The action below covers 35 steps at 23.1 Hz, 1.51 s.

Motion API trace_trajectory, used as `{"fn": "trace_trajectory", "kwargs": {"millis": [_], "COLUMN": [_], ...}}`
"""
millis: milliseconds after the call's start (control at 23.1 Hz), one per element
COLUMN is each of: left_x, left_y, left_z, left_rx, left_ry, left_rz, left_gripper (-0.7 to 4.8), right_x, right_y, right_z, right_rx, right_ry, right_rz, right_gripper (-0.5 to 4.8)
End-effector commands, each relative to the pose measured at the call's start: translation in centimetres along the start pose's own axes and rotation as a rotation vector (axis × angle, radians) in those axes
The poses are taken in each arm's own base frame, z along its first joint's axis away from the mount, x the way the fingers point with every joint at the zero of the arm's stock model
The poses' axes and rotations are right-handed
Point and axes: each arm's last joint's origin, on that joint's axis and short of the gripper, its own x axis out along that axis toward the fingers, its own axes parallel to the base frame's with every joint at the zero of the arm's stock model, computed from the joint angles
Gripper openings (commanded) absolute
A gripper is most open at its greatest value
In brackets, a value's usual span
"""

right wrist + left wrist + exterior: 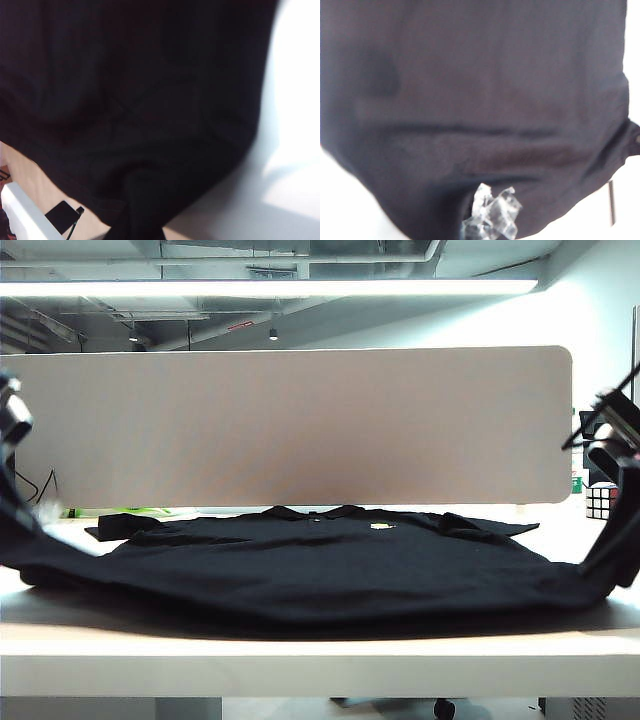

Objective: Fold the bottom side of the T-shirt horizontally towards the center, about one-third of the way, then fold the sleeve back towards the center, creating a straight line along the edge of the T-shirt, and finally fold the bottom of the T-shirt up towards the top, creating a neat rectangle.

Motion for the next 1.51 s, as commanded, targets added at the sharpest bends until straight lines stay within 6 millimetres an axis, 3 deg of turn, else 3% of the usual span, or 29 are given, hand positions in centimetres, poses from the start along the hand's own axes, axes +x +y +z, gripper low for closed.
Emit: {"fn": "trace_trajectory", "kwargs": {"millis": [43, 173, 476, 779, 995, 1298, 1515], "left_x": [-1.8, -3.2, -5.4, -7.1, -8.9, -7.9, -5.9], "left_y": [-2.1, -3.6, -5.9, -7.5, -9.1, -8.2, -6.2], "left_z": [2.6, 3.4, 2.5, 0.9, 0.1, 3.2, 5.5], "left_rx": [0.055, 0.098, 0.151, 0.16, 0.222, 0.172, 0.129], "left_ry": [-0.085, -0.125, -0.181, -0.185, -0.282, -0.415, -0.44], "left_rz": [-0.029, -0.032, -0.024, 0.004, 0.085, 0.045, 0.023], "left_gripper": [-0.05, -0.05, -0.05, -0.05, -0.05, -0.05, -0.05], "right_x": [-1.1, -2.5, -6.7, -8.6, -10.0, -9.2, -7.4], "right_y": [1.4, 2.7, 6.4, 7.8, 8.8, 8.4, 7.8], "right_z": [1.4, 1.9, 0.5, -1.3, -2.4, 0.6, 3.6], "right_rx": [-0.039, -0.082, -0.172, -0.199, -0.246, -0.215, -0.212], "right_ry": [-0.028, -0.072, -0.234, -0.261, -0.341, -0.427, -0.488], "right_rz": [0.036, 0.044, 0.068, 0.073, 0.03, 0.042, 0.096], "right_gripper": [-0.09, -0.09, -0.09, -0.09, -0.09, -0.09, -0.09]}}
